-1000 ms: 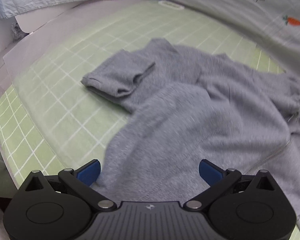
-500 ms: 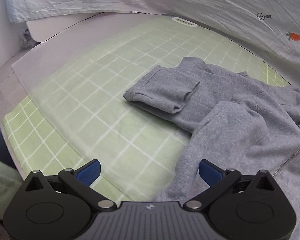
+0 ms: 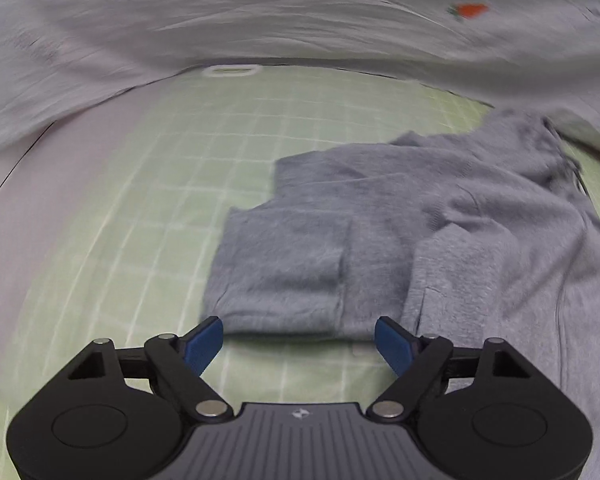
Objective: Fold clothes
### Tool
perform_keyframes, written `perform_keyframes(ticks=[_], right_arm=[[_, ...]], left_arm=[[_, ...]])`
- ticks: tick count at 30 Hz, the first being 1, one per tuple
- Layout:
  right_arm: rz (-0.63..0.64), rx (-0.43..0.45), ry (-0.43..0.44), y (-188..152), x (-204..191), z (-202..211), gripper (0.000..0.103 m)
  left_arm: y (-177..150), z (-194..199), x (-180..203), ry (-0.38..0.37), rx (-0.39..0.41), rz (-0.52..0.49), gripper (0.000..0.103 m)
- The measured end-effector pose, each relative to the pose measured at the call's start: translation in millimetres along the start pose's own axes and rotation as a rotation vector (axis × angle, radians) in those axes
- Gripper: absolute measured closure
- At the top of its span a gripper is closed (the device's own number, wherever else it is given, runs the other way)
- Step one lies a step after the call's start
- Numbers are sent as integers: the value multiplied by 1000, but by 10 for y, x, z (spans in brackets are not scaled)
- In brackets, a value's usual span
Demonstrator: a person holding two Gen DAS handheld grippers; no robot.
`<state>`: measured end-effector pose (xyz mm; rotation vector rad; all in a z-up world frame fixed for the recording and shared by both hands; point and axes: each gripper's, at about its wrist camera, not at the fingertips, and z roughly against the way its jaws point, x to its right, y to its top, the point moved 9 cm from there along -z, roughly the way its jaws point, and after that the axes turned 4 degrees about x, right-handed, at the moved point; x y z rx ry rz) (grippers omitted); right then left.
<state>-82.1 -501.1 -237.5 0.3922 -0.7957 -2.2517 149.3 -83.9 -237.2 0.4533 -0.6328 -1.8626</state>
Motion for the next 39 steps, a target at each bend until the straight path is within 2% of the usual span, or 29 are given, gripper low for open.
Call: perform_keyframes(ticks=[2,4,5,6,7,9,10,13,14,18,21,24,28,31,34,38,39], right_arm=[[-22,-10,-22,-76,-110,8,1],[-46,-18,-46,-143,-196,9,1],[-45,-16,-64,-165,-233,12,1],[-42,-17,-80,-180,-268,14,1],[-46,-14,-89,-186,-297,19,1],[-65,-12,-104,-183,-327,15,1],[-72,-12,-111,-178,-336,9,0],[-95,-15,-134,-152,-348,-17,0],[-101,-18,-139,-140,-352,-28,0],[-111,-27,-154,-103,-407,-76,0],[-112,-31,-157,-81,-457,-101,0],[-102,-33,-150,-64,-510,-118,0],[-91,-35,-140,-53,-537,-127,0],[-87,-34,-137,-48,-539,-132,0],[-84,-33,-134,-39,-537,-138,0],[-82,-28,-131,-40,-531,-139,0],[-82,-27,-131,-42,-530,-138,0]], left_arm=[[22,-92,74,-15,4,-124,20],[22,-188,105,-27,3,-218,26],[21,-230,94,-36,2,-242,38],[31,-250,37,-57,3,-216,50],[42,-269,-20,-79,4,-190,53],[65,-305,-134,-121,7,-139,89],[82,-312,-203,-135,11,-112,91],[184,-226,-533,-102,53,-23,92],[240,-193,-672,-69,70,-14,93],[439,-53,-1484,133,132,61,94],[494,36,-2287,286,147,232,94],[478,222,-3032,484,167,371,94],[391,445,-3614,590,224,521,94],[378,562,-3738,617,260,537,93],[389,607,-3687,638,272,505,93],[271,547,-3659,660,227,509,93],[214,505,-3659,653,199,526,89]])
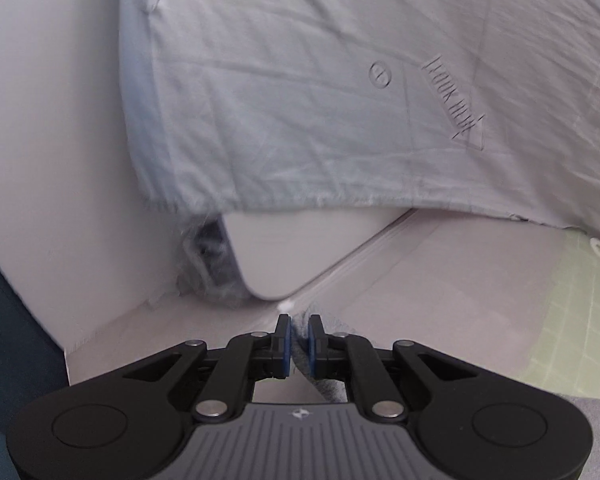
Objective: Fold clothes
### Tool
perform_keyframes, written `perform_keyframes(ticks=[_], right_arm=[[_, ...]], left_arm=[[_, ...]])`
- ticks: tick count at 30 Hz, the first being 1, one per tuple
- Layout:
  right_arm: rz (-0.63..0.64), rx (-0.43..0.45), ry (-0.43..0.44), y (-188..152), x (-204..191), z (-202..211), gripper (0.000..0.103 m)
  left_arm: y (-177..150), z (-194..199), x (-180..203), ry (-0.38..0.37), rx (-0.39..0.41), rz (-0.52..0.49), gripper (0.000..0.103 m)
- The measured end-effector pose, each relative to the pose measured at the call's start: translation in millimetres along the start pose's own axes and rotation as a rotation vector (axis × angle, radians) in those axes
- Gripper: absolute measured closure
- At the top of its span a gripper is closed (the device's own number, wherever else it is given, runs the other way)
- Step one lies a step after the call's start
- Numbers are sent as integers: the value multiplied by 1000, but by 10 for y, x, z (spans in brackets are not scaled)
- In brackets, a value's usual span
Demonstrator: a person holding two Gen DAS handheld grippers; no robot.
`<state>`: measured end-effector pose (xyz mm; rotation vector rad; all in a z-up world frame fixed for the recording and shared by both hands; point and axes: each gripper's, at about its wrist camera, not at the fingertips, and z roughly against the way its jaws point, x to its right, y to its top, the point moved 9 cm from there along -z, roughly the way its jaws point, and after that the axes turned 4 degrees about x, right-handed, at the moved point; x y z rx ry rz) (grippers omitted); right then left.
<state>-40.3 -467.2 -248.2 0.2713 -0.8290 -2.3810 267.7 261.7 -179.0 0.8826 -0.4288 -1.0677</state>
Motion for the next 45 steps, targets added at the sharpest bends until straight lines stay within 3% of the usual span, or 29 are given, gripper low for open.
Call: perform_keyframes(ticks=[2,4,6,7,8,12,17,21,24,25,29,31,32,33,34,35,36,38,40,41,42,45], right_arm=[[1,3,2,0,0,0,0],[3,6,3,0,-4,2,0],[5,4,6,0,-1,7,0],[4,1,7,-2,2,11,0],[3,-1,9,-4,4,16,0],[-17,5,23,-43,33,111,0],[-87,46,112,-53,81,379,4],[-159,54,279,-32,14,572,13],[-87,19,370,-22,-126,584,20],[-54,5,386,-22,-164,567,22],[37,-68,480,-60,-315,464,37],[76,-91,529,-75,-388,424,56],[106,-107,549,-96,-422,399,60],[133,-115,570,-110,-448,388,75],[159,-121,593,-123,-472,383,87],[174,-115,621,-112,-476,409,87],[150,-110,664,-67,-449,476,88],[32,-97,771,71,-326,656,88],[-195,-67,866,241,-42,841,89],[-277,-52,867,288,118,870,90],[-265,-43,802,288,237,820,89],[-130,-51,595,198,443,623,78]], left_arm=[[-100,-10,27,-7,-38,-13,85],[-153,57,97,-20,-31,-48,74],[-180,180,182,-33,-6,-79,45],[-199,246,209,-37,2,-77,40],[-224,321,243,-46,5,-68,35],[-381,616,441,-125,-7,-46,34],[-864,1084,1101,-419,-119,-102,34],[-1330,1642,1758,-711,-202,-189,34],[-1665,2070,2207,-895,-243,-286,32],[-1761,2161,2321,-916,-247,-317,32],[-2090,2331,2633,-923,-288,-395,31],[-2237,2386,2756,-917,-310,-421,31],[-2273,2391,2764,-913,-320,-407,31],[-2305,2394,2770,-911,-331,-390,34],[-2327,2395,2767,-918,-351,-362,41],[-2337,2410,2760,-926,-367,-335,88],[-2308,2464,2742,-939,-372,-316,94],[-2240,2581,2698,-968,-380,-271,95],[-2109,2742,2604,-1009,-388,-185,94],[-2091,2782,2557,-1006,-403,-137,92],[-2121,2784,2521,-988,-416,-114,83],[-2326,2728,2466,-906,-423,-188,69]])
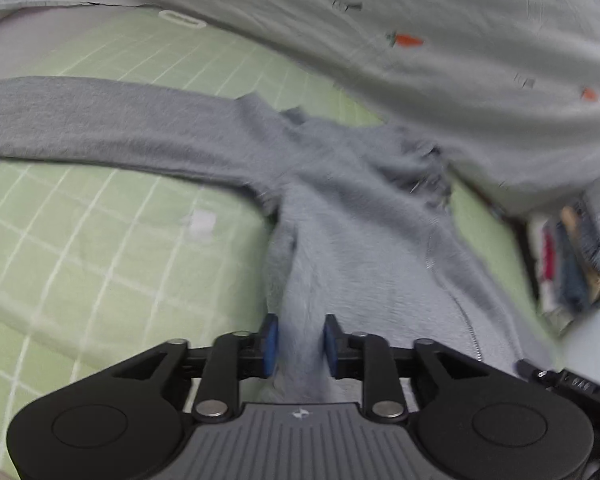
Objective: Fold clothes
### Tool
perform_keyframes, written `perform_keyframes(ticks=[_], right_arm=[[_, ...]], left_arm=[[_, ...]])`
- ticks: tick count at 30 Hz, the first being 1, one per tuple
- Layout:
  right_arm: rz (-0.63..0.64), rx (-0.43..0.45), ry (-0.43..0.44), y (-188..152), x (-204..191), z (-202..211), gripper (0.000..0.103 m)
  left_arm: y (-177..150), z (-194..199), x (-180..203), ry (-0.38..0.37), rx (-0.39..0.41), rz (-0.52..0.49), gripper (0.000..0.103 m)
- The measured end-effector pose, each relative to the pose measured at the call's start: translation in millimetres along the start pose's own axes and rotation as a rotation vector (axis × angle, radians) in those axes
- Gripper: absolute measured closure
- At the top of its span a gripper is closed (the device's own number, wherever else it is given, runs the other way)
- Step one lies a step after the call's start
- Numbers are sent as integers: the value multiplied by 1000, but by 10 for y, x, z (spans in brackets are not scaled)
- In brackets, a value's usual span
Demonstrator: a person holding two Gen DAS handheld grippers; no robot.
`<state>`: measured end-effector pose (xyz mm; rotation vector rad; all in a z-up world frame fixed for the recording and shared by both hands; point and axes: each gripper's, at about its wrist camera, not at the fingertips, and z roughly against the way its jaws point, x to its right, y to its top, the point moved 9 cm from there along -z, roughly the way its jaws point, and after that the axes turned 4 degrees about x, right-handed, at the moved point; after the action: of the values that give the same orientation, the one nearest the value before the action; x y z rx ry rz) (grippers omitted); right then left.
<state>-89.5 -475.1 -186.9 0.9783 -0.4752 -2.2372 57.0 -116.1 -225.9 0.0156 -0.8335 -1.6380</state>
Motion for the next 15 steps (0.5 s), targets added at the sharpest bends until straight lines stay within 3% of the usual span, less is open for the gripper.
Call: perform_keyframes(ticks=[1,2,4,5,8,12,14,15], right_arm=[[46,-21,-64,-32,78,-29,77],[42,-36,-67,-64,112,-28,75],[39,-43,-41,-129,125,8,52],[49,-46,-36,-168,128,21,48],[82,-108,-44,-325,184,-20,48],[87,-148,16,-444,172,-37,46],[105,-175,31,-493,132,-80,45],[120,-187,35,-516,114,-101,46]], left_arm=[[-58,-18,-23,36,-21,-18,66],[-106,-16,-32,48,-34,-27,59],[-169,12,-41,32,-40,-15,46],[-194,15,-45,20,-45,1,38],[-294,-39,-13,-1,-82,12,36],[-412,-121,97,-24,-108,-33,34],[-449,-137,167,-52,-108,-48,36],[-460,-152,187,-59,-115,-51,43]])
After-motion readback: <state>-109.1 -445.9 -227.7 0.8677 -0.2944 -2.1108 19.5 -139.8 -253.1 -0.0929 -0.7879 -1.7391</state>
